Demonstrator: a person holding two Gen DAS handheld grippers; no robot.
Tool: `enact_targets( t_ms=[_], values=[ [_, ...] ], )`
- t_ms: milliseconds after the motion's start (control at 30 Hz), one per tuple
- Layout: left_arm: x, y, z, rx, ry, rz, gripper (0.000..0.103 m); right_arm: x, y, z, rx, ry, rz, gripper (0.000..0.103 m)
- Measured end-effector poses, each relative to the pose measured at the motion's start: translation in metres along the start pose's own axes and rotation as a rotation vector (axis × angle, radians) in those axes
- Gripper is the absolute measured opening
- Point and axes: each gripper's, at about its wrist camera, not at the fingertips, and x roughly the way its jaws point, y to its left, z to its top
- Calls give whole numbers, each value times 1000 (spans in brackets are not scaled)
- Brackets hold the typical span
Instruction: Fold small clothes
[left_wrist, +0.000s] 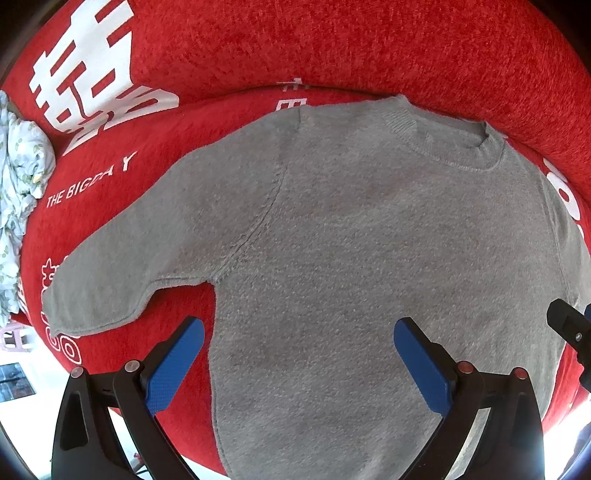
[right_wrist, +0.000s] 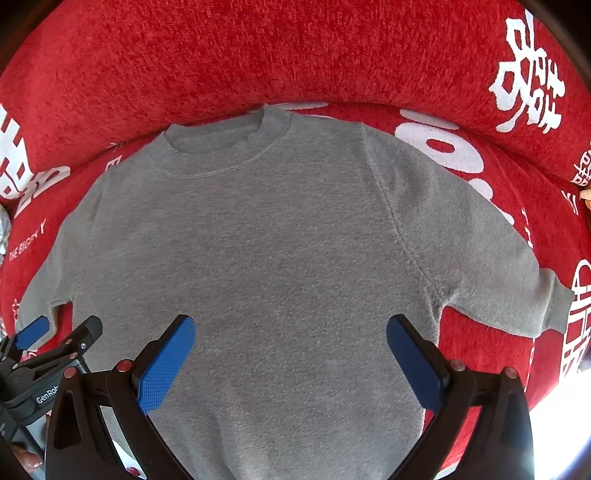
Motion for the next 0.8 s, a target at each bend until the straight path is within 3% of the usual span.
enact_targets(
  t_ms=[367,800],
  values=[
    [0,7,-5,-9,-4,-4,103,-5,6,-9,3,68,-19,103],
    [1,19,-6,-35,-6,-45,103,-12,13,-15,-12,18,9,103]
  ],
)
